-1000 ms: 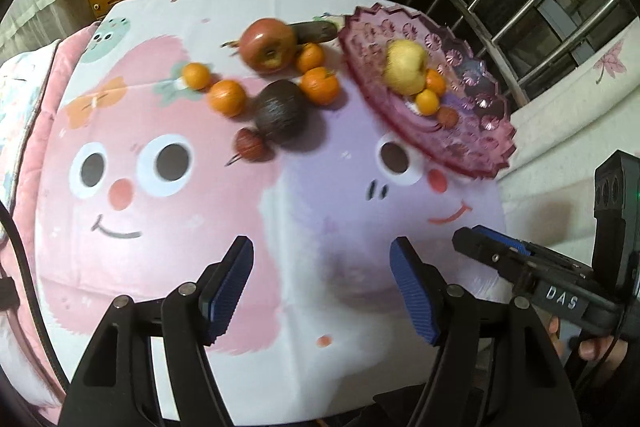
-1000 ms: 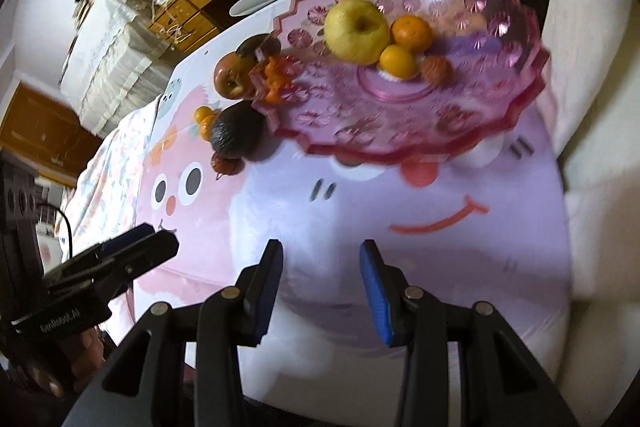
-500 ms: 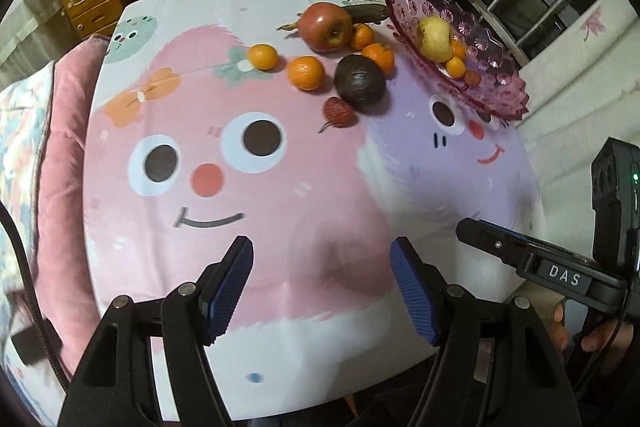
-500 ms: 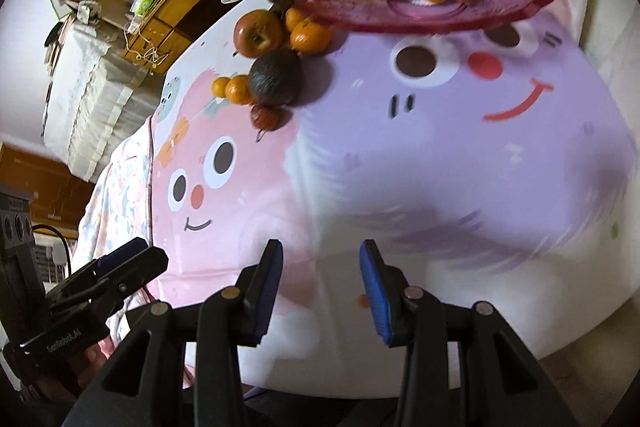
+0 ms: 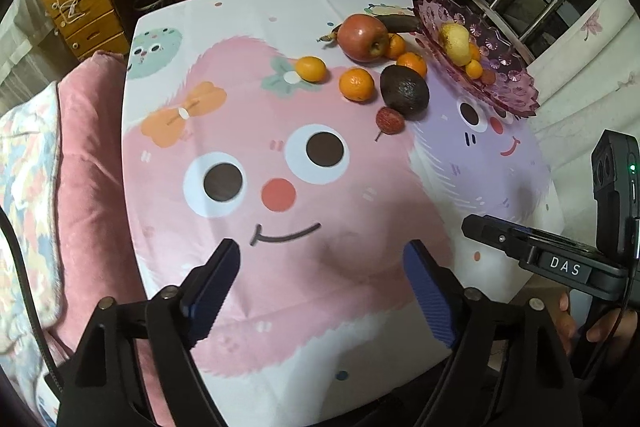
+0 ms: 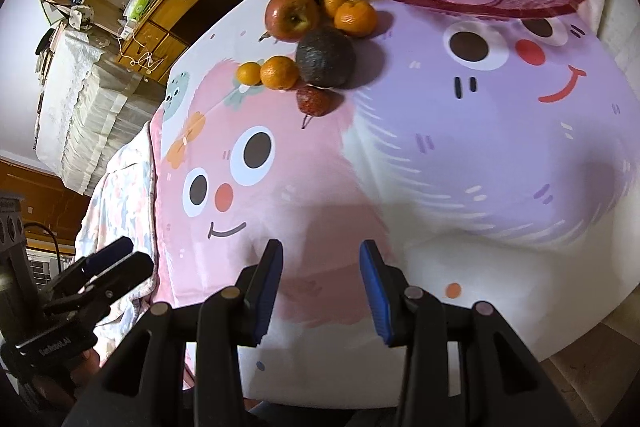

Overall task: Organize fruits
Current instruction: 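Withdraw both open tools from the bowl back toward the fruit cluster, then grasp a mandarin with the left tool while the right tool grasps a lychee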

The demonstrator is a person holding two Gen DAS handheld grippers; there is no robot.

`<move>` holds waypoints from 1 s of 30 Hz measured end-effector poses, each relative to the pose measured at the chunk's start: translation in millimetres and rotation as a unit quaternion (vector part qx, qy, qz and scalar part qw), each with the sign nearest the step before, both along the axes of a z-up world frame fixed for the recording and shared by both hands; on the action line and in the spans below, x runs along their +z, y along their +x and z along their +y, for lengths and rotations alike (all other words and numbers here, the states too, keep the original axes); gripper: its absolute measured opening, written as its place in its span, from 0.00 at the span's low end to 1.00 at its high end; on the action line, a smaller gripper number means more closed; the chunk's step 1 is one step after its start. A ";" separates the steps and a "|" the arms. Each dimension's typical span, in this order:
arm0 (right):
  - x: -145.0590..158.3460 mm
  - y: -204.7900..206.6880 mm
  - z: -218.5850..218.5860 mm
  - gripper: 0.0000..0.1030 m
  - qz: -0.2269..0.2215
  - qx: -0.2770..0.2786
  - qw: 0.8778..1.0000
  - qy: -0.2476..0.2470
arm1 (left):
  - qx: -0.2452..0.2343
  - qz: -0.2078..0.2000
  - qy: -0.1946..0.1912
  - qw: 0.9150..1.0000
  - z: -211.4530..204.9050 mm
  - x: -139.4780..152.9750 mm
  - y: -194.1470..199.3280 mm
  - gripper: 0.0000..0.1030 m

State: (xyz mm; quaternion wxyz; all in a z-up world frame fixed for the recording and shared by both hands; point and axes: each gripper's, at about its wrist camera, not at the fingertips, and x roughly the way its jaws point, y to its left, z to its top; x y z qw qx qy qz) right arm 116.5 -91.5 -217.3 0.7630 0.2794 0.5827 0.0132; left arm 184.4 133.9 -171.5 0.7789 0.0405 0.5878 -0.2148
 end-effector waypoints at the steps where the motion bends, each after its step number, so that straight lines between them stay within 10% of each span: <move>1: -0.3 1.7 1.8 0.39 0.001 0.001 1.000 0.000 | -0.004 -0.001 0.000 1.000 1.0 1.3 2.3 0.84; 30: -36.6 95.7 13.9 0.39 -0.045 0.060 0.994 -0.075 | -0.021 0.029 -0.003 0.999 -78.5 -45.6 134.5 0.89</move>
